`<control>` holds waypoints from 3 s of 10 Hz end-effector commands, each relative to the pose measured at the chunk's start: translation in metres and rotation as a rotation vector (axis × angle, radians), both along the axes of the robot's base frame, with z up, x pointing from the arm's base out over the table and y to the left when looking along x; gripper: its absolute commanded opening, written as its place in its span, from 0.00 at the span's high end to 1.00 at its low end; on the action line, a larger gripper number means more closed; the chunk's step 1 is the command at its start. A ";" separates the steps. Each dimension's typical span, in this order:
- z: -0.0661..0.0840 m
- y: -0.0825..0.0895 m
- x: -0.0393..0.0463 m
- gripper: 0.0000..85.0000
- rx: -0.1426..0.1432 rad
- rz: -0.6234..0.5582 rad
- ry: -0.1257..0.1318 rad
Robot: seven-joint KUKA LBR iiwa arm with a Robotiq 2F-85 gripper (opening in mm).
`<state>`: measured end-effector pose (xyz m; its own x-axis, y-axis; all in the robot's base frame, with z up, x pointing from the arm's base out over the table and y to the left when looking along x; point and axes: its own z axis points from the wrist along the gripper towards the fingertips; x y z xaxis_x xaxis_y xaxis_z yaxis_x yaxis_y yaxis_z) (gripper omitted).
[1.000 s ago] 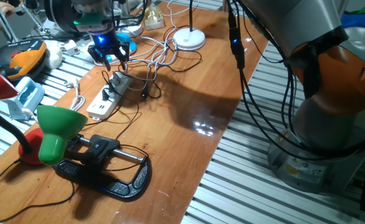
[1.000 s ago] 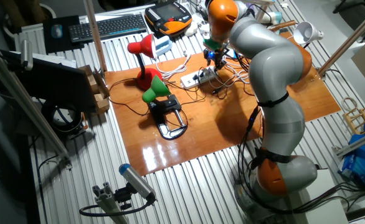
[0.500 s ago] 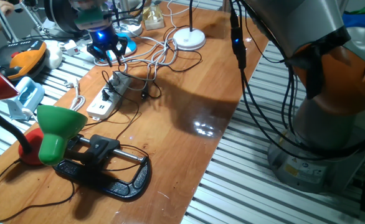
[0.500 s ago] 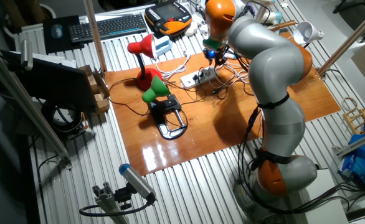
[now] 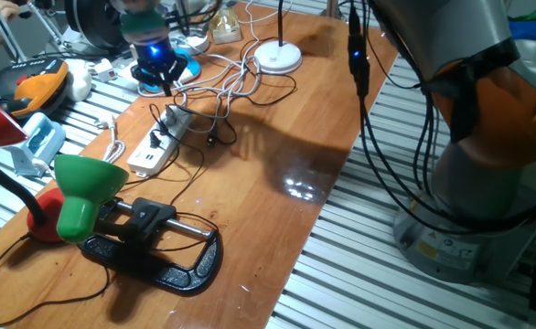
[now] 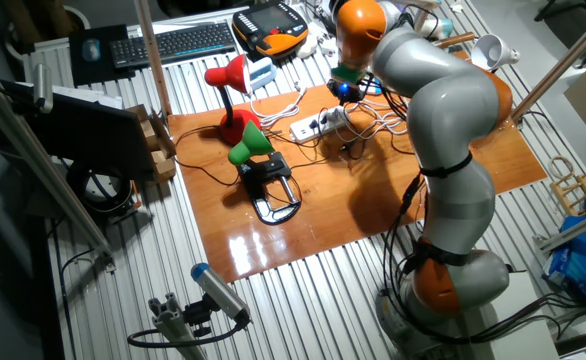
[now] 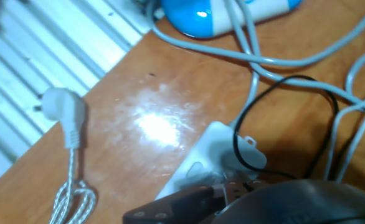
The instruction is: Plug in the power cord of the desk lamp, turn on the socket, and light up the desk lamp
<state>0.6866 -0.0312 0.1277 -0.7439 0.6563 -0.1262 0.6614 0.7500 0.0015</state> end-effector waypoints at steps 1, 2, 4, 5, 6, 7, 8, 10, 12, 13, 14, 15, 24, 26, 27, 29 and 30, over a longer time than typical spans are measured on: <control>0.000 0.000 0.0013 1.00 0.008 0.399 -0.014; 0.001 0.002 0.0039 1.00 0.006 0.465 -0.045; 0.004 0.007 0.0128 1.00 0.019 0.494 -0.051; 0.004 0.008 0.0162 1.00 0.010 0.518 -0.047; 0.001 0.009 0.0180 1.00 0.017 0.558 -0.048; -0.003 0.009 0.0195 1.00 0.035 0.597 -0.049; -0.008 0.010 0.0213 1.00 0.051 0.625 -0.048; -0.017 0.011 0.0240 1.00 0.074 0.682 -0.028; -0.020 0.013 0.0256 1.00 0.070 0.710 -0.002; -0.021 0.014 0.0262 1.00 0.062 0.721 0.017; -0.023 0.014 0.0268 1.00 0.055 0.736 0.033; -0.024 0.014 0.0271 1.00 0.046 0.758 0.043; -0.037 0.015 0.0280 1.00 0.055 0.724 0.055; -0.040 0.015 0.0281 1.00 0.045 0.693 0.057; -0.041 0.016 0.0280 1.00 0.042 0.690 0.062; -0.047 0.017 0.0269 1.00 0.047 0.708 0.068; -0.049 0.018 0.0262 1.00 0.047 0.718 0.068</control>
